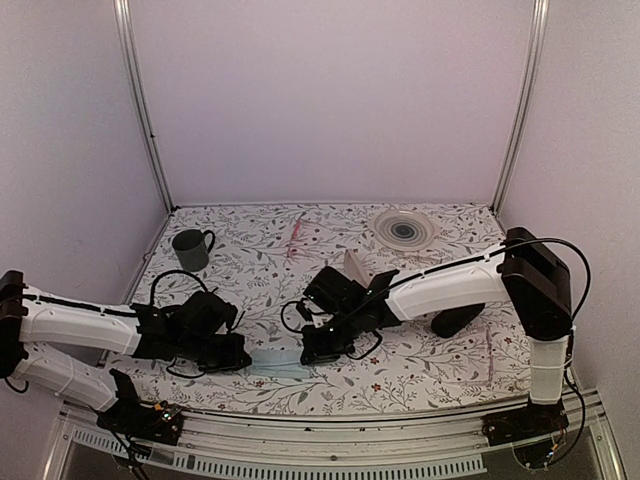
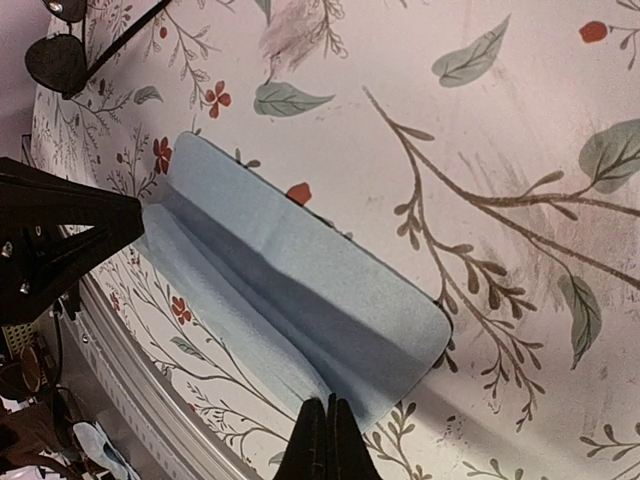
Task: Organize the sunglasses
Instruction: Fold the glasses cleaning cloth at the center of the board.
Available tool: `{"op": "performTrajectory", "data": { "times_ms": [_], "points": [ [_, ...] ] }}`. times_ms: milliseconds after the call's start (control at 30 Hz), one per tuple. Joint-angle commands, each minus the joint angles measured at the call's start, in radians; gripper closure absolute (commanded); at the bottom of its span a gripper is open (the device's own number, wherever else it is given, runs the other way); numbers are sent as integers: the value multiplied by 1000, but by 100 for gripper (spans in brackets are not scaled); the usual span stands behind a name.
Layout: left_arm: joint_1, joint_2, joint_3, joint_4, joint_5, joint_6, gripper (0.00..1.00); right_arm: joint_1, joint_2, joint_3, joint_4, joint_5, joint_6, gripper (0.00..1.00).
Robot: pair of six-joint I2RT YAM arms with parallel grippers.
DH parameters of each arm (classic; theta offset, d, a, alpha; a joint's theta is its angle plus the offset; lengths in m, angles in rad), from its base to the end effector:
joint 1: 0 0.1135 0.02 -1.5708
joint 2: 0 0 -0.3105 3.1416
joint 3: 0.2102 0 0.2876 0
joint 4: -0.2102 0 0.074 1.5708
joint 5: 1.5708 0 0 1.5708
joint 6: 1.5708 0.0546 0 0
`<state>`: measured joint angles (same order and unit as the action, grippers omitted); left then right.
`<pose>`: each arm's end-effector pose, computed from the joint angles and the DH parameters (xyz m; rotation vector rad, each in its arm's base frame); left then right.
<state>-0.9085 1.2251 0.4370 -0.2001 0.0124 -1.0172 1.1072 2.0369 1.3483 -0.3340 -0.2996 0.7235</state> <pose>0.1387 -0.1790 0.1411 -0.1436 2.7341 -0.6835 0.2005 0.4371 0.1508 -0.6738 2.8235 0.9133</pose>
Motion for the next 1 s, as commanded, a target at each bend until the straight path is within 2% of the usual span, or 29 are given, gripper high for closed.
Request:
{"op": "performTrajectory", "data": {
  "times_ms": [0, 333, 700, 967],
  "points": [
    [12, 9, 11, -12, -23, 13, 100, -8, 33, 23, -16, 19, -8, 100],
    [12, 42, 3, 30, -29, 19, 100, -18, 42, 22, -30, 42, -1, 99],
    [11, 81, 11, 35, -41, 29, 100, -36, 30, 25, -48, 78, 5, 88],
    [12, 85, 23, 22, -46, 37, 100, -65, -7, 37, -92, 132, -3, 83]
  ]
}}
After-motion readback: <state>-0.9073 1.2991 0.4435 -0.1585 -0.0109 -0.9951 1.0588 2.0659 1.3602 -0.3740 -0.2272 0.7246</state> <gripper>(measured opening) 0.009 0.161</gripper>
